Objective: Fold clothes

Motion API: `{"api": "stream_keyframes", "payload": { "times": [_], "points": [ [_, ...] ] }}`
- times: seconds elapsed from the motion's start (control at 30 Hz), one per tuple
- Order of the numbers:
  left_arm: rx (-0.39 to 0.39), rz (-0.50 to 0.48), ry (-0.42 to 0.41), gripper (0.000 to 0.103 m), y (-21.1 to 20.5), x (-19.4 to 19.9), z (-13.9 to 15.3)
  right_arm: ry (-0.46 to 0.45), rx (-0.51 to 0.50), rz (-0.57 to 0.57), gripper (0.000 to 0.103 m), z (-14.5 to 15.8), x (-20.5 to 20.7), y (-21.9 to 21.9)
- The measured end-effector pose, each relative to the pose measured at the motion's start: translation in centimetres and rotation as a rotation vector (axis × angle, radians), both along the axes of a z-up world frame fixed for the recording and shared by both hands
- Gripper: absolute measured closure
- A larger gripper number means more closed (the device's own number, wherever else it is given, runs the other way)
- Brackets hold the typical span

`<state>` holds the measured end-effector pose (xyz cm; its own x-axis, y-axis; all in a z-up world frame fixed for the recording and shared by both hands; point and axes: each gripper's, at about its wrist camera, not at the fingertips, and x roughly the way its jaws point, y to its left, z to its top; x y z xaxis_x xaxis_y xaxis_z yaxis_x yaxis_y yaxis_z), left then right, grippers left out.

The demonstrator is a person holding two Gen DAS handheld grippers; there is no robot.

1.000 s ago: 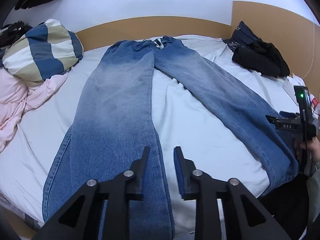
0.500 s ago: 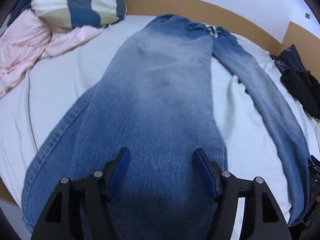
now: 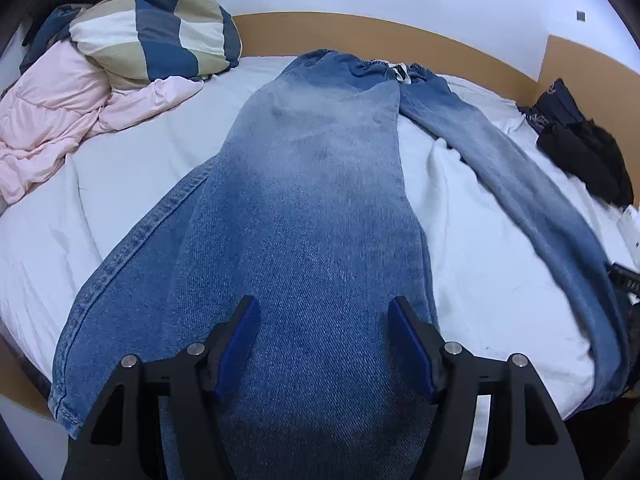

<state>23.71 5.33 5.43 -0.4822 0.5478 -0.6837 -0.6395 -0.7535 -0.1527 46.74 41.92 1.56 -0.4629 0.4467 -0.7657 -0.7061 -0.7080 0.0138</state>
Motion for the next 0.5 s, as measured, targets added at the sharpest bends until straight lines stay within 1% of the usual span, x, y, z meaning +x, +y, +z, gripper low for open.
{"api": "stream_keyframes", "payload": {
  "times": [0.03, 0.07, 0.1, 0.13, 0.17, 0.27, 0.33, 0.43, 0.47, 0.5],
  "points": [
    [0.033, 0.013, 0.013, 0.032, -0.4, -0.5, 1.0, 0.000, 0.001, 0.000, 0.000, 0.0, 0.0, 0.0],
    [0.064, 0.026, 0.027, 0.025, -0.7, -1.1, 2.0, -0.001, 0.002, -0.001, 0.000, 0.0, 0.0, 0.0],
    [0.064, 0.051, 0.039, 0.022, -0.7, -1.9, 2.6, -0.002, 0.004, -0.001, 0.000, 0.0, 0.0, -0.1],
    [0.054, 0.076, 0.043, 0.022, -0.6, -2.8, 2.8, -0.003, 0.005, -0.001, 0.000, 0.0, 0.0, -0.1],
    [0.045, 0.094, 0.027, 0.022, -0.5, -3.7, 2.7, -0.004, 0.006, -0.002, 0.000, 0.0, 0.0, -0.1],
    [0.019, 0.143, -0.028, 0.022, -0.1, -6.2, 1.8, -0.004, 0.006, -0.004, 0.000, 0.0, -0.1, -0.2],
    [0.020, 0.165, -0.059, 0.022, -0.4, -7.0, 0.6, -0.002, 0.005, -0.004, 0.000, 0.0, 0.0, -0.3],
    [0.006, 0.177, -0.122, 0.022, -0.6, -7.4, -2.9, 0.003, 0.004, -0.002, 0.000, 0.0, 0.2, -0.2],
    [0.013, 0.164, -0.063, 0.022, -0.8, -6.7, -3.3, 0.004, 0.002, -0.001, 0.000, 0.0, 0.2, -0.2],
    [-0.009, 0.157, -0.032, 0.021, -0.6, -6.1, -3.2, 0.006, 0.000, 0.000, 0.000, 0.0, 0.3, -0.2]
  ]
}}
